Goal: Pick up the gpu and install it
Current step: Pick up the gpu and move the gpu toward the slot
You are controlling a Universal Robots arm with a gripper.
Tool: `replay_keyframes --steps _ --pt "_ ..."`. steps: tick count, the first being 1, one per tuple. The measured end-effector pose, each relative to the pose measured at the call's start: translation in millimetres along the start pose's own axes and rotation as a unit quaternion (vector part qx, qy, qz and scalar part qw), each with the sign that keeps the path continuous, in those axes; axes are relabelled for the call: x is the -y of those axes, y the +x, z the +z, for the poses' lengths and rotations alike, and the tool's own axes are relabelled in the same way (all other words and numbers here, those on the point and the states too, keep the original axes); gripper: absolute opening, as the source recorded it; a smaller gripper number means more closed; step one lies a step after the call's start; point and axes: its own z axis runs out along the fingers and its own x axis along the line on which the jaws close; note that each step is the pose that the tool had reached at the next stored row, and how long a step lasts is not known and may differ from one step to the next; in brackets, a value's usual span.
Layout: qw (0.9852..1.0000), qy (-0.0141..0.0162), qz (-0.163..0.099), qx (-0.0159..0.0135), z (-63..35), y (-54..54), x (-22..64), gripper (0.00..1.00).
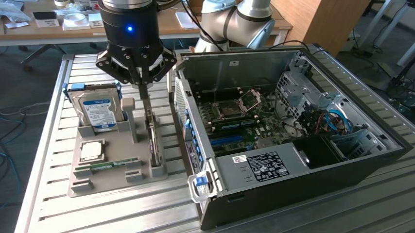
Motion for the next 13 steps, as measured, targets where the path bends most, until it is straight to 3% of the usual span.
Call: replay_keyframes --steps 8,10,12,13 --pt "1.0 0.0 0.0 0.0 0.0 0.0 0.0 0.11" --pt "1.0 0.0 0.0 0.0 0.0 0.0 0.0 0.17" --pt "1.0 0.0 0.0 0.0 0.0 0.0 0.0 0.29" --pt "1.0 0.0 0.0 0.0 0.0 0.0 0.0 0.29"
